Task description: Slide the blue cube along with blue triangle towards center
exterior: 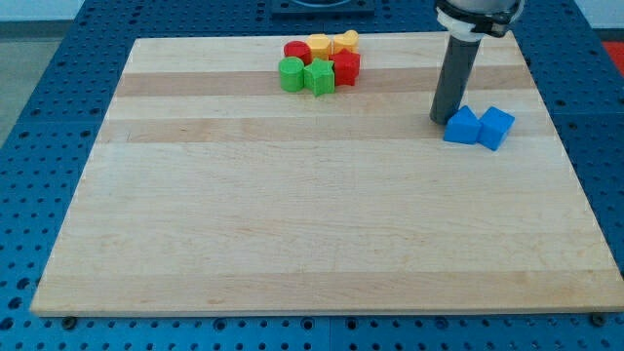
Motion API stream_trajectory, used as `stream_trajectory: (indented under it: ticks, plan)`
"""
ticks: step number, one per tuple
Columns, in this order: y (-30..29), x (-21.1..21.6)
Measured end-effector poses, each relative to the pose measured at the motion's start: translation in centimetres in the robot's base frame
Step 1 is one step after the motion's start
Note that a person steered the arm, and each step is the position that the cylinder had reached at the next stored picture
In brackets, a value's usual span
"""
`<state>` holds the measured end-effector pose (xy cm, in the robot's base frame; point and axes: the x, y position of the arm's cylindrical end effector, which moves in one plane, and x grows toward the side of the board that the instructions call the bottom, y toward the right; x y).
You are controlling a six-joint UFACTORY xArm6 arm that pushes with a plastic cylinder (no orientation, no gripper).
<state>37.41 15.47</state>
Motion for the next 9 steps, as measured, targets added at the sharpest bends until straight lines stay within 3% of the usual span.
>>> stream_trajectory:
  ticks: [2, 3, 5, 9]
  plan:
    - [-0.1, -0.5]
    - [-0.1, -2.9]
    - [3.9, -4.8]
    - [10.8, 0.3]
